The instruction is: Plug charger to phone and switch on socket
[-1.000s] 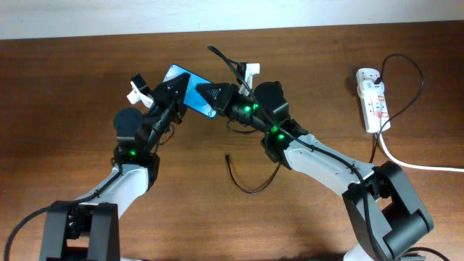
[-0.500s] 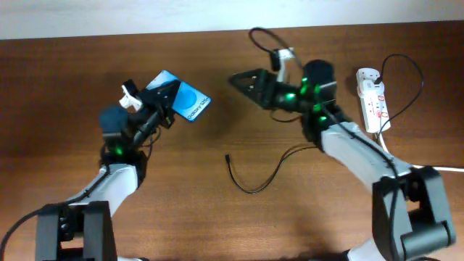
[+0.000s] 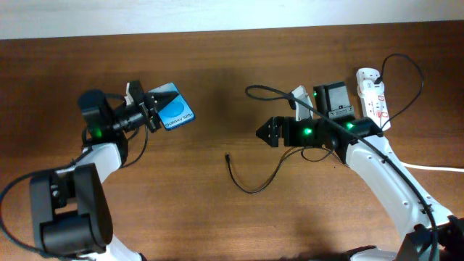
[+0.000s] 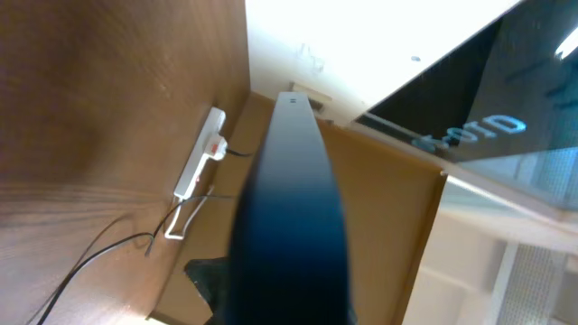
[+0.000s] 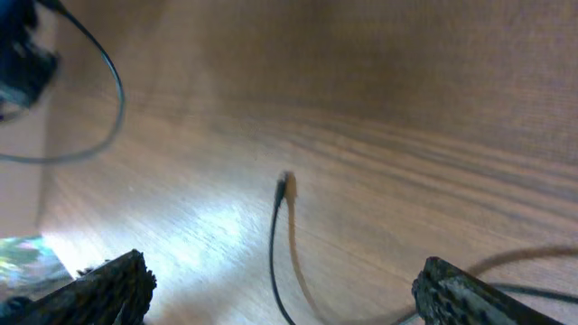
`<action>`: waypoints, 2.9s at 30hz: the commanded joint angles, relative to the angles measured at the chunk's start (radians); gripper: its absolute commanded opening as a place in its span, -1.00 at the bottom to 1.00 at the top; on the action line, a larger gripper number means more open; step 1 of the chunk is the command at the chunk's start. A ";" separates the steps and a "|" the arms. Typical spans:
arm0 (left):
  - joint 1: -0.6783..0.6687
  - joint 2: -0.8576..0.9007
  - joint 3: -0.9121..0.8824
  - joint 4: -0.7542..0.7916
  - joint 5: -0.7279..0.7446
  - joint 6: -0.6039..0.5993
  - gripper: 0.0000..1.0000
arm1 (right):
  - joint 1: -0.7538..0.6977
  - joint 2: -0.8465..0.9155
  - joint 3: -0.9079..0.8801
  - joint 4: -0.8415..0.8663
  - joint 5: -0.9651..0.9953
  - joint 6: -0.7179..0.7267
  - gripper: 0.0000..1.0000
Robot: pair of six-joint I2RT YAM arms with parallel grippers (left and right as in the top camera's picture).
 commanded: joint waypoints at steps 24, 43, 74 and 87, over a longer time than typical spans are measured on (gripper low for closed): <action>0.040 0.061 0.144 0.024 0.097 -0.035 -1.00 | 0.584 0.401 0.002 0.318 0.718 0.098 -0.37; -0.106 0.092 0.175 -0.058 0.033 0.189 -1.00 | 0.094 -0.019 0.104 -0.021 -0.201 0.014 -0.92; -0.268 0.218 0.372 -0.031 -0.032 0.043 -1.00 | 0.131 0.153 0.105 0.431 -0.378 0.640 -0.92; -0.268 0.218 0.372 -0.031 -0.033 0.043 -1.00 | 0.131 0.154 0.105 0.456 -0.388 0.640 -0.92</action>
